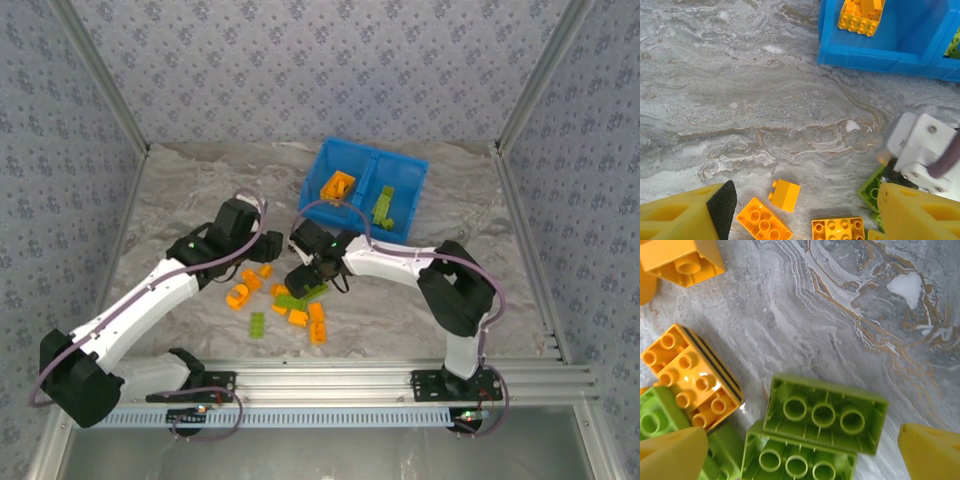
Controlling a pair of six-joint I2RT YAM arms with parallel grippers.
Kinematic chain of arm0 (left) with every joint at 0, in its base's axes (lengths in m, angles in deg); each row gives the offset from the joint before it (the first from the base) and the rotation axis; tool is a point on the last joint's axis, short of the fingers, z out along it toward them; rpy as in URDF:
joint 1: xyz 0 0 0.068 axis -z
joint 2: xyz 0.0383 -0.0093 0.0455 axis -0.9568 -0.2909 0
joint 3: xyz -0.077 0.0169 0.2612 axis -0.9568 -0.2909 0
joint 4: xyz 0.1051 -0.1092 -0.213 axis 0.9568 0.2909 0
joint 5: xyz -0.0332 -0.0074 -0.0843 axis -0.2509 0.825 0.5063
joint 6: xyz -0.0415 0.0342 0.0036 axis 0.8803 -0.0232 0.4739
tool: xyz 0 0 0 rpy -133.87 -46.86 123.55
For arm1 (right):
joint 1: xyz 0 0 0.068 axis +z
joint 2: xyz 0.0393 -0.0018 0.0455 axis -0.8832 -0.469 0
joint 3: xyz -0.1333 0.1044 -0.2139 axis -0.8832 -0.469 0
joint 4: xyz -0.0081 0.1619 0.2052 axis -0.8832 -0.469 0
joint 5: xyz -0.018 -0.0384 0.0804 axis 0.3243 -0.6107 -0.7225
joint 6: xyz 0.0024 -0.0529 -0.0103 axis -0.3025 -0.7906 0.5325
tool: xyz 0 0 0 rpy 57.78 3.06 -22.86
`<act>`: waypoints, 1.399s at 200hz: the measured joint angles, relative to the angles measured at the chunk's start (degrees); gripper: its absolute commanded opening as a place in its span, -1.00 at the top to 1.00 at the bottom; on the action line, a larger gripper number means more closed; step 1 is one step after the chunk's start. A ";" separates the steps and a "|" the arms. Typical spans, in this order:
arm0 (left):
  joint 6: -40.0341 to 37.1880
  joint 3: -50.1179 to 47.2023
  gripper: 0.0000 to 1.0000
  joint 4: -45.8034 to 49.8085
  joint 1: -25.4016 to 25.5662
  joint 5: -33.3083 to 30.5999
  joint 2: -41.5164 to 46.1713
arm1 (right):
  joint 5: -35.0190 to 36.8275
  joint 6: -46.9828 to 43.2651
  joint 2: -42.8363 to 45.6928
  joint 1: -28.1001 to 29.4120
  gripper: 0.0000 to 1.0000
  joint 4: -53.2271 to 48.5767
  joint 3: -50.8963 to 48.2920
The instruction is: Sort the legos into containers by color
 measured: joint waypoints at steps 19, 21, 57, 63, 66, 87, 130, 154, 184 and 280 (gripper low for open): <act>0.37 -1.18 -0.62 -0.11 0.00 -0.55 1.09 | 0.98 -0.02 -2.19 -0.11 -0.86 0.31 0.79; 0.42 -1.29 -0.63 -0.11 0.00 -0.63 1.22 | 0.98 0.07 -2.43 -0.17 -0.85 0.31 0.85; 0.81 -1.81 -0.82 -0.11 0.00 -2.29 4.52 | 1.27 0.00 -5.40 -0.92 -0.50 0.72 1.20; 0.79 -1.86 -0.83 -0.13 0.00 -2.62 4.98 | 1.79 0.07 -5.62 -0.96 -0.40 0.70 1.31; 0.76 -1.86 -0.84 -0.13 0.00 -2.73 5.22 | 1.77 -0.26 -5.64 -1.01 -0.34 0.68 1.36; 0.96 -2.19 -0.93 -0.15 0.00 -3.17 6.08 | 1.99 0.35 -5.73 -1.14 -0.09 0.70 1.84; 0.98 -3.08 -0.99 -0.35 0.00 -3.30 6.08 | 3.39 0.96 -4.76 -1.42 0.00 0.42 1.81; 0.96 -3.08 -0.99 -0.79 0.00 -3.30 6.08 | 5.46 1.14 1.55 -2.73 -0.01 -0.33 0.52; 0.94 -3.13 -0.98 -1.22 0.00 -3.26 6.64 | 9.60 0.92 13.38 -5.95 -0.06 0.46 0.31; 2.62 -8.33 -0.98 -3.37 0.00 -1.27 11.56 | 12.72 1.68 4.44 -32.79 -0.09 3.45 8.70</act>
